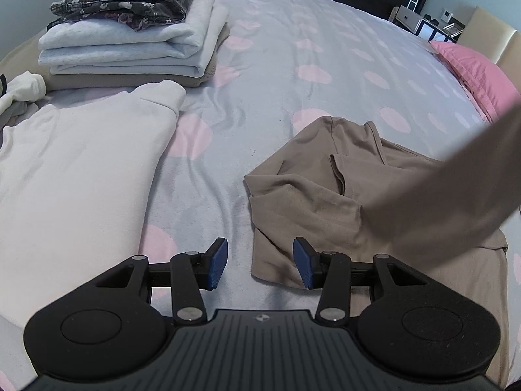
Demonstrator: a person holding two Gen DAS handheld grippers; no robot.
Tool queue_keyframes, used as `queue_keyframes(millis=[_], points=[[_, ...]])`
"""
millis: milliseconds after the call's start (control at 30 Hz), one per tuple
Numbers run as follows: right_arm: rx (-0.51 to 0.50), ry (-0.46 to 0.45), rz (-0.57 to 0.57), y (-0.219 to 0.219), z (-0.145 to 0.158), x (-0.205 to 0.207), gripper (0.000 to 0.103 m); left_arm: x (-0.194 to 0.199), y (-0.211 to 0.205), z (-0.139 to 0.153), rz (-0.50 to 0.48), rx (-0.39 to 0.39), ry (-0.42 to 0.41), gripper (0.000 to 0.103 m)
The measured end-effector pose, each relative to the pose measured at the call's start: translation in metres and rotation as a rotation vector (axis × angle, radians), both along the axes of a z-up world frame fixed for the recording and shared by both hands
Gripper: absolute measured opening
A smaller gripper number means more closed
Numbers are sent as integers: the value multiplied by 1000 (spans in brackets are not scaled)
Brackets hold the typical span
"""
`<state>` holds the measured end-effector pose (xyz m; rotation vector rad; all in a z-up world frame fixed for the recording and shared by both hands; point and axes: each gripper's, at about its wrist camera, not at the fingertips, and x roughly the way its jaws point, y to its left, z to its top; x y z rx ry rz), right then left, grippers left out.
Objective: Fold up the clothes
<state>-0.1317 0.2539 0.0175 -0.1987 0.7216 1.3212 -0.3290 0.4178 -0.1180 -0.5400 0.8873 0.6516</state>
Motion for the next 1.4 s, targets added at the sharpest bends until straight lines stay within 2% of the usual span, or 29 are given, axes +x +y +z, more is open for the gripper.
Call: queue_keyframes(millis=[67,233,433,700,800,933,1133,1233,1367,1400], points=[[32,-59,-5,11,28,0,3,1,2,0,12,-4,0,42],[87,-121,-55,29,80,8,3,0,3,5,27,-6,-12,42],[116,-179,-121,21,112,21,3,5,-1,4,0,-4,-6,42],[66,-158,-340,-50,89,87,3,11,-12,-2,-62,15,4,42],[18,-78,-432,-79,56,122,3,20,-21,-5,-129,44,13,42],[-88,-52,-534,-103,-1,158,3,40,-29,-10,-215,72,43,42],[-166,36,-594,-122,-64,190,3,66,-4,-10,-184,70,17,42],[-185,68,-604,-128,-85,200,3,85,17,-18,-139,21,10,42],[-194,92,-600,-132,-98,210,3,103,37,-35,-76,-113,-54,42],[-194,95,-602,-132,-98,212,3,107,40,-39,-64,-134,-67,37]])
